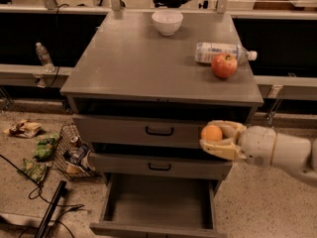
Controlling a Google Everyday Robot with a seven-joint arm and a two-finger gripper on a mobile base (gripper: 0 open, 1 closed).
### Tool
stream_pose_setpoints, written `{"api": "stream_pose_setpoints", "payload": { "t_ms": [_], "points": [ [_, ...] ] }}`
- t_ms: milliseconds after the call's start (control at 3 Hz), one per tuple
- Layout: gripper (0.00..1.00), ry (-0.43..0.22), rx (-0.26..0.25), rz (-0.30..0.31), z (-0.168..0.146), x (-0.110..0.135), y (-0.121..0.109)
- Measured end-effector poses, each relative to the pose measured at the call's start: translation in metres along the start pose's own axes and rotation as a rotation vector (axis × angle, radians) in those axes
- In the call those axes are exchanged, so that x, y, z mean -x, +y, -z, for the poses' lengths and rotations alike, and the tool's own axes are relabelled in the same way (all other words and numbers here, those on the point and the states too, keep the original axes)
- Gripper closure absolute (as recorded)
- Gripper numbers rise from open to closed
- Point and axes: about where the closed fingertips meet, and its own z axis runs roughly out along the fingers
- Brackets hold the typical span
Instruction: Pick orange from bottom drawer and place on counter
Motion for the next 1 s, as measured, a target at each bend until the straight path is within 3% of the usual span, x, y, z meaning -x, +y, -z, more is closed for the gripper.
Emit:
{"api": "stream_pose_setpoints", "payload": {
  "t_ms": [333, 667, 1000],
  "points": [
    [1.00, 0.186, 0.097, 0.145, -0.039, 0.057, -0.017],
    [1.00, 0.235, 0.155, 0.218, -0.068, 0.095, -0.043],
    [1.00, 0.263, 0.182, 0.295, -0.104, 0.125, -0.073]
  ]
}}
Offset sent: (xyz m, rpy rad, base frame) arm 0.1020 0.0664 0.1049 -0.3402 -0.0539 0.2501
